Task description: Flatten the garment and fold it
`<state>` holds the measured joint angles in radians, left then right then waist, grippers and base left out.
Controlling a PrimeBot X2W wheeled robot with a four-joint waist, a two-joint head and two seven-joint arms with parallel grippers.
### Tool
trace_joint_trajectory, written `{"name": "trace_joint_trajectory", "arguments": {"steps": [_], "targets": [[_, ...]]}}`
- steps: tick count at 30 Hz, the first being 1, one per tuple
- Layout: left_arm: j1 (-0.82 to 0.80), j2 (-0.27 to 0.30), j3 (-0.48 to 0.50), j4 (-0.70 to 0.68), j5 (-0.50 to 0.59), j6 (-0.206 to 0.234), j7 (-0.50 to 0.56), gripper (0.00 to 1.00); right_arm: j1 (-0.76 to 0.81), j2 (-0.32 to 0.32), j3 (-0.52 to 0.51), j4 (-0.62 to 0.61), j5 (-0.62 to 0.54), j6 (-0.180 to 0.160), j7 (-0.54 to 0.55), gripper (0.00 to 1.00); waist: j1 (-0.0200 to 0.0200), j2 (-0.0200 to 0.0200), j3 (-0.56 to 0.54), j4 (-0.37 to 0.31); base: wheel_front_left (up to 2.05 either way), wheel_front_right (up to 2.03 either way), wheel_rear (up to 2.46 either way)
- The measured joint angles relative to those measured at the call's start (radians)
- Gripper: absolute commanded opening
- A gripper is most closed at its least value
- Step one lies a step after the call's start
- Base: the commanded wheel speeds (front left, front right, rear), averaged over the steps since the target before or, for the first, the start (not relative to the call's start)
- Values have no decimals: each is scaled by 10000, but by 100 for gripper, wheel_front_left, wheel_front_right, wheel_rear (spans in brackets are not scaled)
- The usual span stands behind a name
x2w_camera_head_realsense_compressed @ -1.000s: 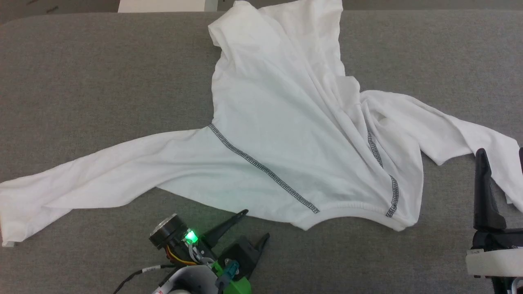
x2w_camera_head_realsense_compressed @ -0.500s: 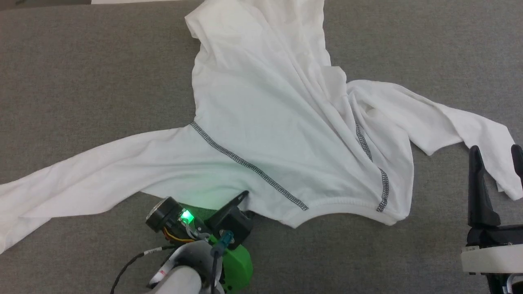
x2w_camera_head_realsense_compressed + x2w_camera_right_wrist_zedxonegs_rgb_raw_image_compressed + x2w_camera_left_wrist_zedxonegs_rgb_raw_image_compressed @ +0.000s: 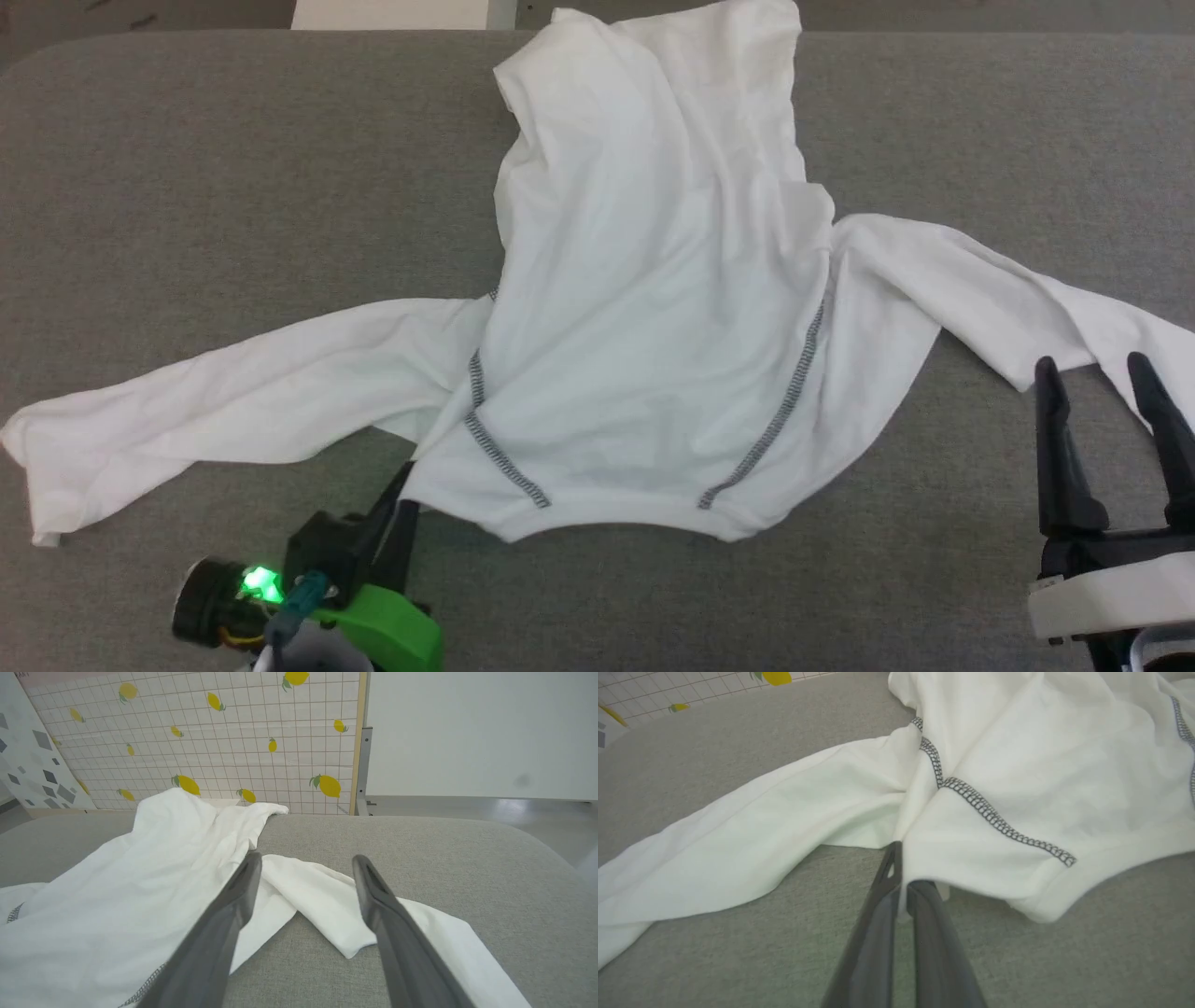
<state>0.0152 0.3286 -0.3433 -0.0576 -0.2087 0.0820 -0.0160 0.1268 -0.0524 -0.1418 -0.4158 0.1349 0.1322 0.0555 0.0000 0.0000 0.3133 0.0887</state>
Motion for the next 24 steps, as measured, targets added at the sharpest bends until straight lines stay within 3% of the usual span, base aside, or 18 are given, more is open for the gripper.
{"name": "trace_joint_trajectory", "arguments": {"steps": [3,6,9,12,18,24], "targets": [[450,119,364,-301,-134,341,-48,0,123,-320,322,69,-105,0,435,100,0,0,-111,246,0,0,0],[567,117,516,-604,-146,619,-115,0,188,-1183,928,182,-121,2,1062,100,0,0,-187,479,0,0,0],[563,104,583,-842,-140,736,-117,0,183,-2468,1695,330,-127,2,1816,100,0,0,-222,672,0,0,0],[543,48,476,-980,-140,746,-109,0,152,-4148,2706,487,-81,2,2617,100,0,0,-193,800,0,0,0],[235,-203,104,-1058,-142,673,-84,0,-746,-6178,4243,665,261,2,3091,100,0,0,55,908,0,0,0],[-250,-441,-192,-1009,-142,499,-92,0,-1881,-6799,5162,1312,357,2,3204,100,0,0,398,1114,0,0,0]]}}
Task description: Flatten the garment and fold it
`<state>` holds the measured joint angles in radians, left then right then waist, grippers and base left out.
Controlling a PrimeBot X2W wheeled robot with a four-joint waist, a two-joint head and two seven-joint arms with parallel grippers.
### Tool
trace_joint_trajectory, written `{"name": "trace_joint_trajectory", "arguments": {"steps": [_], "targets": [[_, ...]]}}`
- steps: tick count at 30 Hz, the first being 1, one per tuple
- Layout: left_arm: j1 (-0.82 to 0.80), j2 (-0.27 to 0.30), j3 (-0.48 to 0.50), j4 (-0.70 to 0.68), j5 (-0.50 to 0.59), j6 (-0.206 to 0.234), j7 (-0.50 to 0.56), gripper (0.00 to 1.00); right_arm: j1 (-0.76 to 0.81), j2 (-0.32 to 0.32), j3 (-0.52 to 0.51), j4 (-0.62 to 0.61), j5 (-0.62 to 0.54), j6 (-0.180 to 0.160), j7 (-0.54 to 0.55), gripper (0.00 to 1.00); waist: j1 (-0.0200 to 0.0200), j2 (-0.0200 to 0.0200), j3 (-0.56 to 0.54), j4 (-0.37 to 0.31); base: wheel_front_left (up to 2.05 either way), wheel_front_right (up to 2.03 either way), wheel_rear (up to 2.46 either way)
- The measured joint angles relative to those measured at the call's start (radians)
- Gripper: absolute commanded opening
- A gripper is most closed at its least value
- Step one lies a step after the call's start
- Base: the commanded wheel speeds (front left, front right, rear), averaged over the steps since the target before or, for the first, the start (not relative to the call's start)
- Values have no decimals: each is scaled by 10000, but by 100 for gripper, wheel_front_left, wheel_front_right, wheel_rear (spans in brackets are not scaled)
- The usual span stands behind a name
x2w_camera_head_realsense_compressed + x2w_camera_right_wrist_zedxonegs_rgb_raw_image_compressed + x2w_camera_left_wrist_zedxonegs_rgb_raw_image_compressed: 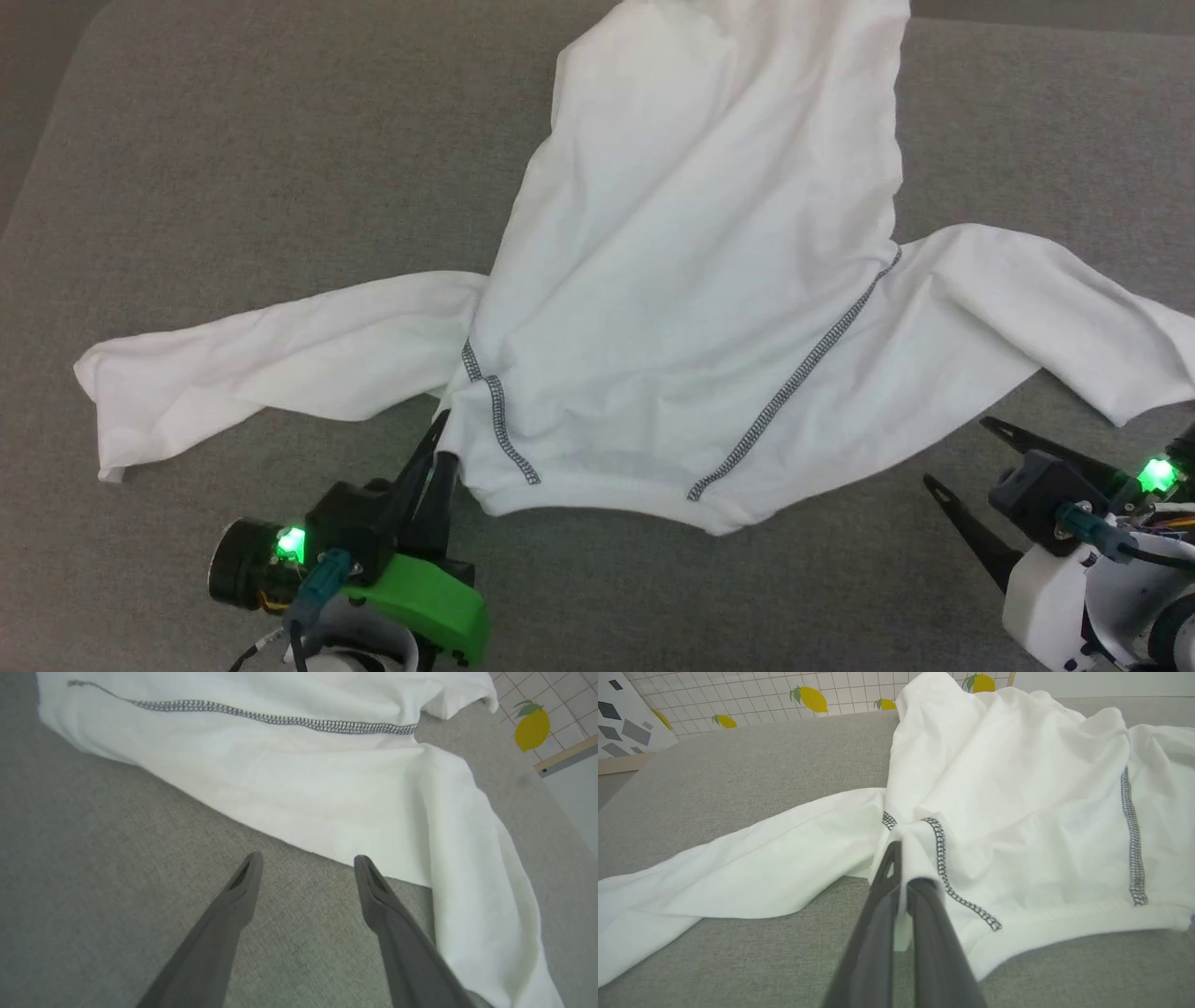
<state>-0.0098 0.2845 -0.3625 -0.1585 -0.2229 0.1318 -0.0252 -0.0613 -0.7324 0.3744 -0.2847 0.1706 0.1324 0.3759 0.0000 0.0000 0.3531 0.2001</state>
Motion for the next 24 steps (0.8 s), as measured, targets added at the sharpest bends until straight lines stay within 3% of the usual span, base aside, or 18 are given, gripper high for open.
{"name": "trace_joint_trajectory", "arguments": {"steps": [5,12,13,14,15,19,24], "targets": [[-240,-127,-127,130,-12,-75,-42,0,-696,-451,719,483,-4,0,113,100,0,0,355,245,0,0,0],[-388,-362,-251,387,-105,-79,-267,0,-1589,-575,1342,918,-10,0,-21,100,0,0,743,587,0,0,0],[-405,-374,-265,443,-111,-79,-305,0,-1700,-562,1404,993,-10,0,-56,64,0,0,784,623,0,0,0],[-429,-385,-274,489,-125,-79,-316,0,-1782,-502,1398,1076,-8,0,-77,38,0,0,815,655,0,0,0],[-441,-397,-274,520,-142,-79,-355,0,-1848,-426,1388,1135,-10,2,-142,0,0,0,834,678,0,0,0],[-499,-420,-157,539,-278,-77,-570,0,-1880,130,982,1440,-6,4,-410,0,0,0,761,656,0,0,0],[-524,-640,282,134,-959,-81,-1009,0,-1766,1085,-380,1246,174,2,-828,0,0,0,417,463,0,0,0]]}}
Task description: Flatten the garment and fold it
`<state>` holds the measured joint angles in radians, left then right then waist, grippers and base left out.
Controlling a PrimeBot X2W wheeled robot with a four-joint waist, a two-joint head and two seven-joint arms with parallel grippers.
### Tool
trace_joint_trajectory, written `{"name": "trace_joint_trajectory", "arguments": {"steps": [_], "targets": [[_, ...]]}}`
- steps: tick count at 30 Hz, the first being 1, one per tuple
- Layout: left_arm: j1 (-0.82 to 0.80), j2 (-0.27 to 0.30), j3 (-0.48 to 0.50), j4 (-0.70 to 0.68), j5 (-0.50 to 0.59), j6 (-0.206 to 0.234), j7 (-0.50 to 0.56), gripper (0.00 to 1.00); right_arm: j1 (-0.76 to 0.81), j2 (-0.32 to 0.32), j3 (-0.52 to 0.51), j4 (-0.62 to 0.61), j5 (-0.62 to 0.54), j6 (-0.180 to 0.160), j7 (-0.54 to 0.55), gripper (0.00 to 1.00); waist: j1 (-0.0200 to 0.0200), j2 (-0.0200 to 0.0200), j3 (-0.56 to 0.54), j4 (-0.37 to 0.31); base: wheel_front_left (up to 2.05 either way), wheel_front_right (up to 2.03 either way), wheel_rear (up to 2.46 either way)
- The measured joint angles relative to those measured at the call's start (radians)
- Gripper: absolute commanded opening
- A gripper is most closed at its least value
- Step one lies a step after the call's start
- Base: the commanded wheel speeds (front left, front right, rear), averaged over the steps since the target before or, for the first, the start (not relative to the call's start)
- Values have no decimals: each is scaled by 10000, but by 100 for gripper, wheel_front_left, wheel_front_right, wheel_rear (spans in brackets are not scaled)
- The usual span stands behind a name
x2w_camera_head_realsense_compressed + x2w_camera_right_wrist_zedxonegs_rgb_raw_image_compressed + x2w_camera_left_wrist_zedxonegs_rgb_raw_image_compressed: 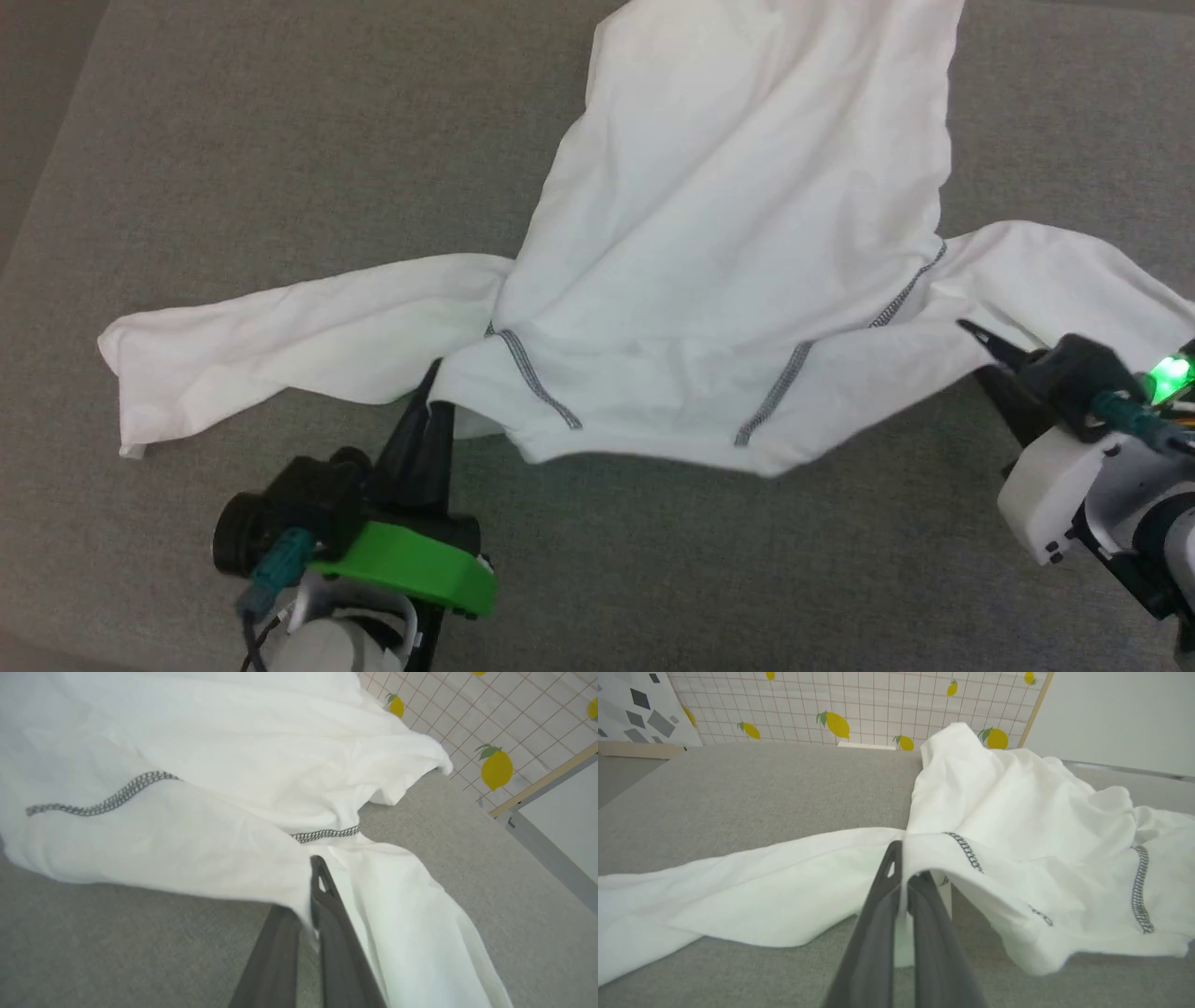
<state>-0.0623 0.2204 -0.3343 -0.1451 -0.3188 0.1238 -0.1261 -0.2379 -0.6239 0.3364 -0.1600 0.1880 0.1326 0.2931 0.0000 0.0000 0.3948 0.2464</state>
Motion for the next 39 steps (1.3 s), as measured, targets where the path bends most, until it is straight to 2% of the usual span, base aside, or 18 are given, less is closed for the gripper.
{"name": "trace_joint_trajectory", "arguments": {"steps": [5,13,22,23,33,39], "targets": [[-73,25,454,-918,-468,-27,-38,0,151,821,-1292,-721,2,0,-305,0,0,0,-508,-319,0,0,0],[-1606,598,1124,-2311,-617,-63,679,0,-713,1369,-2226,-1864,-188,0,-364,0,0,0,-1370,-912,0,0,0],[-4365,907,1290,-2917,-986,-274,2366,0,-2817,1227,-2431,-2261,25,0,274,0,0,0,-2297,-1539,0,0,0],[-5203,1012,1361,-2936,-1039,-272,2984,0,-3435,1043,-2364,-2332,180,0,573,0,0,0,-2507,-1724,0,0,0],[-6860,1292,1246,-3223,-1509,-240,5139,0,-4774,836,-2201,-2897,1072,0,1919,0,0,0,-2614,-2128,0,0,0],[-7564,1220,1145,-2844,-1985,-84,6132,0,-5453,815,-1994,-2523,1513,0,2443,0,0,0,-2257,-2264,0,0,0]]}}
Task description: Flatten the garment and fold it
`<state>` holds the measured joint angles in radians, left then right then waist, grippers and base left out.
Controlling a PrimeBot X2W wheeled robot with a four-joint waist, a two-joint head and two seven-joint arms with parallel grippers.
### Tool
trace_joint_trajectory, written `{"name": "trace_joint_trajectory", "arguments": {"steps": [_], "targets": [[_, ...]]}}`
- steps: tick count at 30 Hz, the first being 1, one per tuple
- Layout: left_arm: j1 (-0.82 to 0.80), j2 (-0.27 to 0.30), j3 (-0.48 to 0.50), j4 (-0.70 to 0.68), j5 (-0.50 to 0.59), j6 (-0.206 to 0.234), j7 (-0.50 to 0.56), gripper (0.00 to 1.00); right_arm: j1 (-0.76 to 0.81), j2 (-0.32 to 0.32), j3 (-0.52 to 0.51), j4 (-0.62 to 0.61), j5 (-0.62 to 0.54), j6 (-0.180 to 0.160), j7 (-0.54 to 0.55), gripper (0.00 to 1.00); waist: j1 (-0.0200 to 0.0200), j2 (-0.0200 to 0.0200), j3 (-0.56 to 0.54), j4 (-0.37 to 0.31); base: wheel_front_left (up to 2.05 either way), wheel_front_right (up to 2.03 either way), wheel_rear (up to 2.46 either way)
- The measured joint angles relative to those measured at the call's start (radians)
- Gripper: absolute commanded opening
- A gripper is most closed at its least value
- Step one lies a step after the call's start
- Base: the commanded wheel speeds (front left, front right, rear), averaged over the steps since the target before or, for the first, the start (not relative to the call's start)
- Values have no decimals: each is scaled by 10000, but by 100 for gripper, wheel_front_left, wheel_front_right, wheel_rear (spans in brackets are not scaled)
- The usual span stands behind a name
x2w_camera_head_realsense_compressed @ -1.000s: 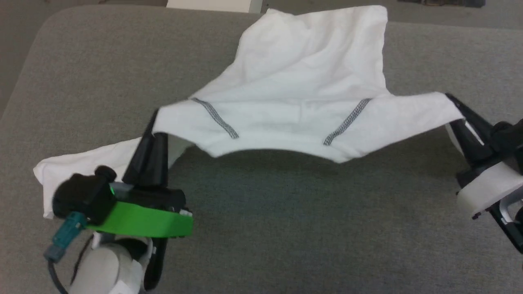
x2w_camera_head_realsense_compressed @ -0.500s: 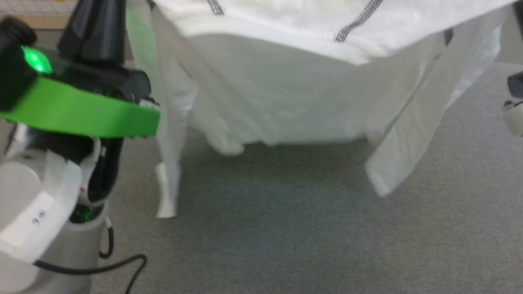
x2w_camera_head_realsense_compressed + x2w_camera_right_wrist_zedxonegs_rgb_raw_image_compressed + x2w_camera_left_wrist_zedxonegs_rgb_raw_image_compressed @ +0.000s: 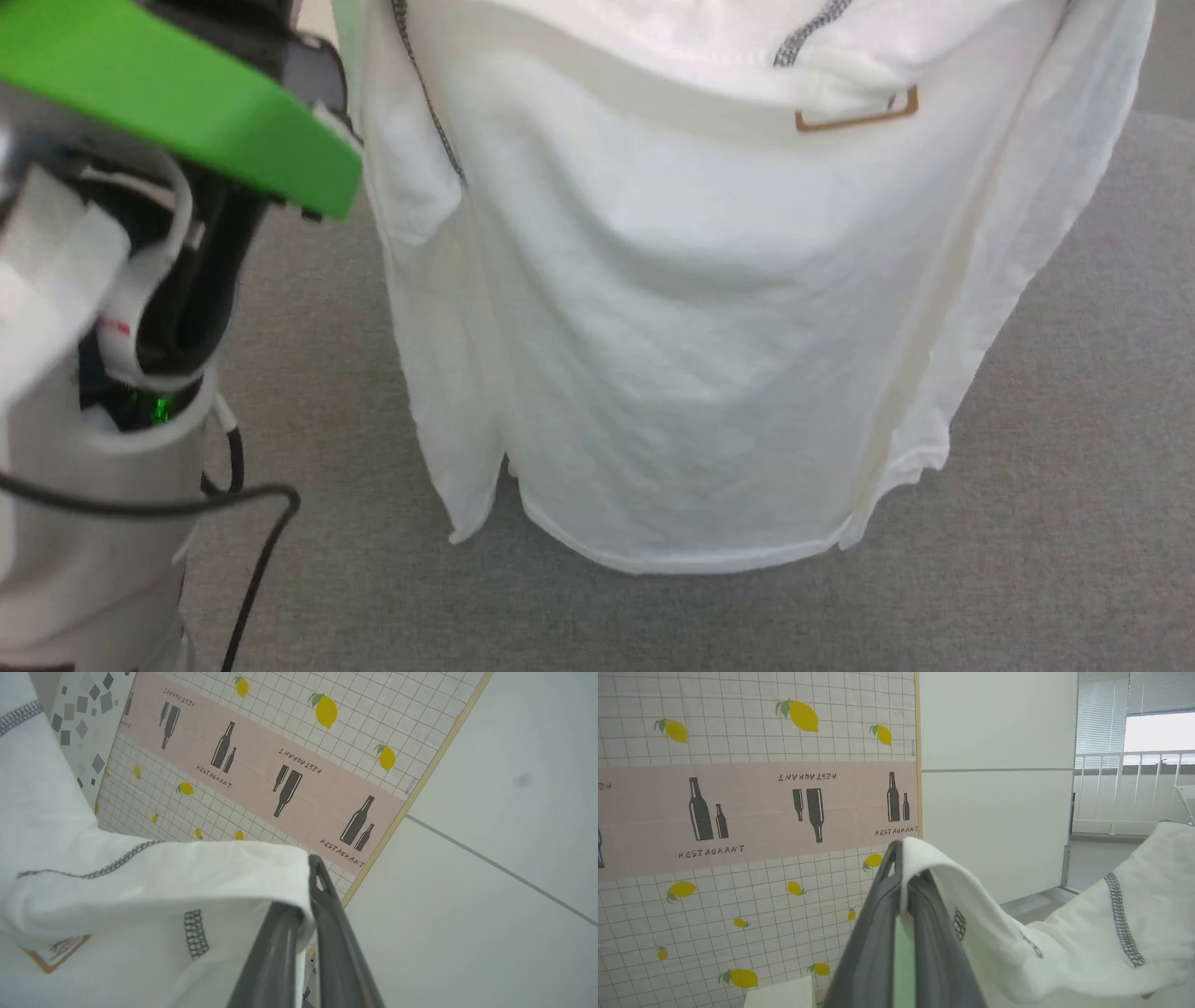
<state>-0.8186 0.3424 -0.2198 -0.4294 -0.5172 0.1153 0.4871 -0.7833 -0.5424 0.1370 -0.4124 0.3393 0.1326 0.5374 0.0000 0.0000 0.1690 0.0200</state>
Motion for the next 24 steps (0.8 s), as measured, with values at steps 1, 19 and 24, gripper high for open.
{"name": "trace_joint_trajectory", "arguments": {"steps": [1,19,24], "targets": [[-173,-79,19,188,-169,59,119,0,-214,-27,63,186,12,0,0,0,0,0,89,-29,0,0,0],[-6296,-318,15,5841,1197,226,-989,0,-7126,128,2579,5852,-1070,0,-1889,0,1,0,2779,-247,0,0,0],[-7141,-535,-130,7076,1638,207,-2541,0,-8549,545,3204,7467,-1933,0,-2970,0,2,0,3672,-159,0,0,0]]}}
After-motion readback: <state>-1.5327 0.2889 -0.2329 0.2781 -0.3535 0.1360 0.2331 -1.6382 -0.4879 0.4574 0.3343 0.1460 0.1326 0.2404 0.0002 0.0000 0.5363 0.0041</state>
